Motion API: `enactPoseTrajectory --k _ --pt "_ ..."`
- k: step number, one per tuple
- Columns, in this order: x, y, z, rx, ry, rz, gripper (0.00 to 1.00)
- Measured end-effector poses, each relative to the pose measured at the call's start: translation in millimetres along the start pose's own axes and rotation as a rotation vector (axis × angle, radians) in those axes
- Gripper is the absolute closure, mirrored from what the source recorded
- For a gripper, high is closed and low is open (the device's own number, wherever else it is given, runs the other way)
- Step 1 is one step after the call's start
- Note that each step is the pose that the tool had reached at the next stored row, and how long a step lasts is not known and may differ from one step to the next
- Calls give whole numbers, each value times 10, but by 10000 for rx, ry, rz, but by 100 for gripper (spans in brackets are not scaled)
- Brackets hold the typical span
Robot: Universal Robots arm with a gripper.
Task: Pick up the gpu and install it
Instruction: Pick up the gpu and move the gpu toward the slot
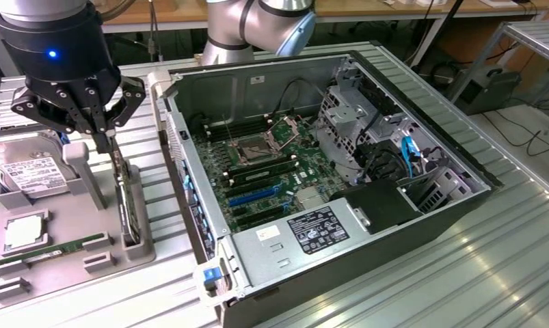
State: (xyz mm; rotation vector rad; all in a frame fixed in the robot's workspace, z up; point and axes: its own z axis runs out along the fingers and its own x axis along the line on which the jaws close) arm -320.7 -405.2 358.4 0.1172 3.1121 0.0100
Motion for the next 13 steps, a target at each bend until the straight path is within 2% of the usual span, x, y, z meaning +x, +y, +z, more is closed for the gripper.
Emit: enactPoseTrajectory --k 5,8,9,11,13 --pt "0 0 0 0 0 0 89" --pt "0 0 0 0 0 0 71" --pt "0 0 0 0 0 0 71" --pt "0 0 14 3 -2 -1 58" --pt "17 -2 46 5 0 1 58"
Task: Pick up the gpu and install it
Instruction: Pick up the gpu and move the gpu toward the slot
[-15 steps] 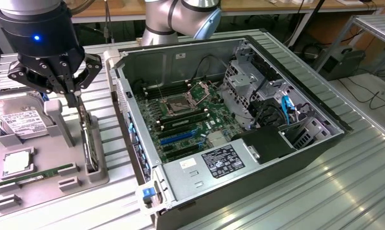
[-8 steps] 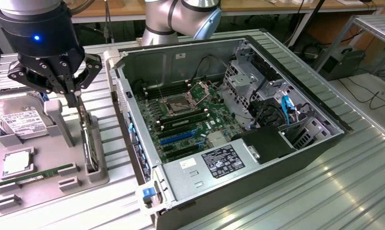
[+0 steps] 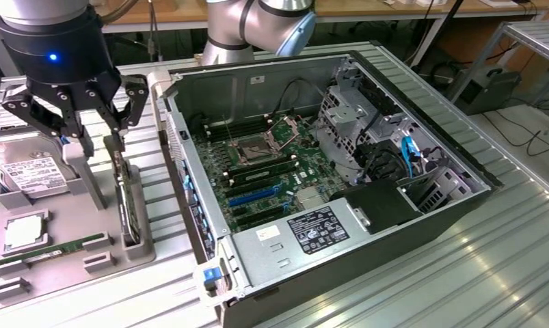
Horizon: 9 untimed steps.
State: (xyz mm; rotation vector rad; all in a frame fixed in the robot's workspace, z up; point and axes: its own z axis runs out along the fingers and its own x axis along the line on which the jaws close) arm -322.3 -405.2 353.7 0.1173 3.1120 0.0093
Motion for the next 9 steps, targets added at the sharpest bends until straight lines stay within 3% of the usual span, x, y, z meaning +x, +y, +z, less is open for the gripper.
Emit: enactPoseTrajectory --k 3,9 --pt "49 -8 57 0 -1 -1 58" --pt "50 -51 165 0 0 -1 58"
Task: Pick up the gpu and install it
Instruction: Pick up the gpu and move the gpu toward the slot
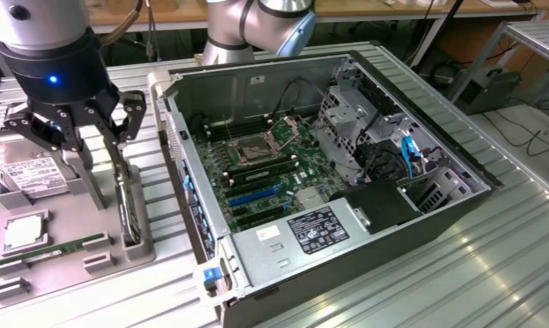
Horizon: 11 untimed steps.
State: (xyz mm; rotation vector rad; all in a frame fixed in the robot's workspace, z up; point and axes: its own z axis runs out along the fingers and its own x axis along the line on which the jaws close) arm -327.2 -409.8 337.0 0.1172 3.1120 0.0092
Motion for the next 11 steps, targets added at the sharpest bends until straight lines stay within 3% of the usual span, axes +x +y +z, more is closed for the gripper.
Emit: enactPoseTrajectory --k 11 --pt "-55 -55 284 0 1 0 58"
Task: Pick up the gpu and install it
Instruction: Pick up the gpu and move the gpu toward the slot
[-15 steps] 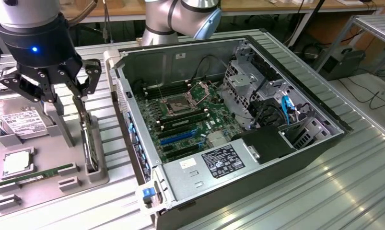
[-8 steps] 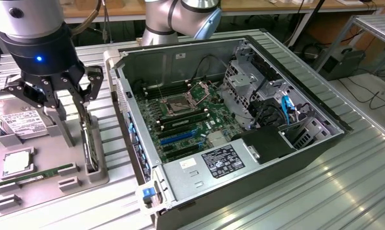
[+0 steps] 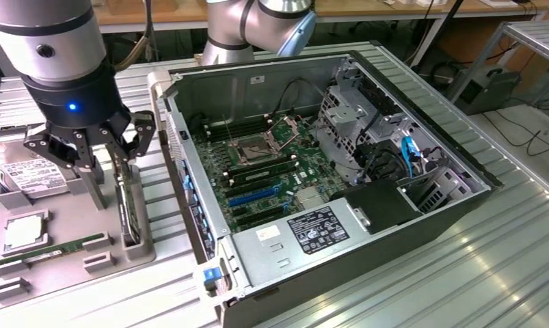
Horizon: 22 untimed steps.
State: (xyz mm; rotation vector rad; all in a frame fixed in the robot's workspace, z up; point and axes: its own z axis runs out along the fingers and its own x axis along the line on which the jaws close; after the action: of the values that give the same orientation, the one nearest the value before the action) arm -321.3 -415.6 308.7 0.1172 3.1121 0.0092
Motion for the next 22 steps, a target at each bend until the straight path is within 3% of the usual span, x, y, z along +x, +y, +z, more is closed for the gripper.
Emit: enactPoseTrajectory --k 17,22 --pt "22 -22 384 -2 -1 -24 58" --pt "47 -25 476 -34 2 -44 58"
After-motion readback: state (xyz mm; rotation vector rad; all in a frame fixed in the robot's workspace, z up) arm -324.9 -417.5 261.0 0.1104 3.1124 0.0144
